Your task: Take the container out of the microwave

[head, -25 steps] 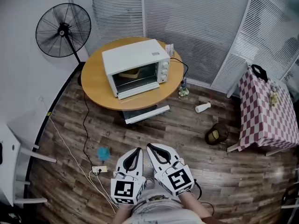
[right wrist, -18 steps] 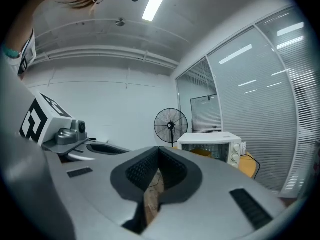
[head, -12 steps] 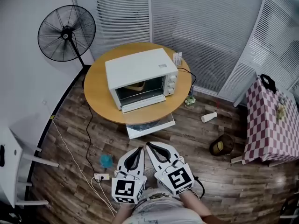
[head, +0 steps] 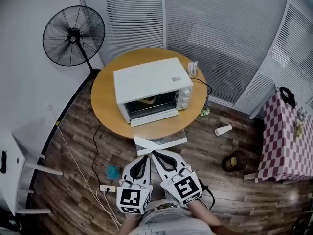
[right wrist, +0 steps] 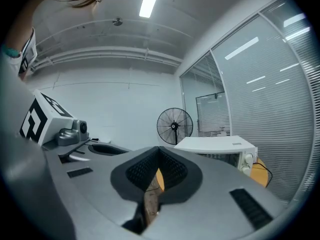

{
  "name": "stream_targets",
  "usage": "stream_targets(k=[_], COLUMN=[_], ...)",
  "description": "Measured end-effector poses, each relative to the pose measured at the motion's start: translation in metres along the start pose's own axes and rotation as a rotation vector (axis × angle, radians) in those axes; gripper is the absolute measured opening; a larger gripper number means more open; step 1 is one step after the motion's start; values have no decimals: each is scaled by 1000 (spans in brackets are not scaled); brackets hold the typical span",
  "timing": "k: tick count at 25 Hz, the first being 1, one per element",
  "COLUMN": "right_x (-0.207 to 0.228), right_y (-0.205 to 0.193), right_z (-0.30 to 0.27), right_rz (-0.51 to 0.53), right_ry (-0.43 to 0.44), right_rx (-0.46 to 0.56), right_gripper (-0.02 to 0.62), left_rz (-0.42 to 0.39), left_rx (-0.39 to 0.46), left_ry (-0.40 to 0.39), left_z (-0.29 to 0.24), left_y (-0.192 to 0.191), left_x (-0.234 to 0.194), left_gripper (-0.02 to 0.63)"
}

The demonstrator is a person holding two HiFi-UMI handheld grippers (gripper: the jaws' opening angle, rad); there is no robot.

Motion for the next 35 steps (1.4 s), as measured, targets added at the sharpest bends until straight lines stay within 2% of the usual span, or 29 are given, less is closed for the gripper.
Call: stream_targets(k=[18,23,29,35], right_x=[89,101,111,118], right_y=[4,4,-1,5], right_z=[-28,-37,-52,-81], right_rz=[16,27,28,7], right_ry=[93,113,103,67], right_rx=[1,3,5,-5], right_gripper=[-8,-8,-8,-8], left_rz=[34,12,27,41], left_rx=[25,4,-6,7], left_ry=[97,130,126,78], left_z=[-76,-89,-104,-122], left_y=[19,19,19,28], left_x=[6,2,-10,-37], left_gripper=[14,14,14,14])
Point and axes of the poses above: the fingertips, and each gripper's own axes: z backward along the fingers, x to its right, y out of its top, the point moved 10 cm from there along z, backward along the fingers, and after that the axes turned 2 degrees about z, right-handed, at the moved point
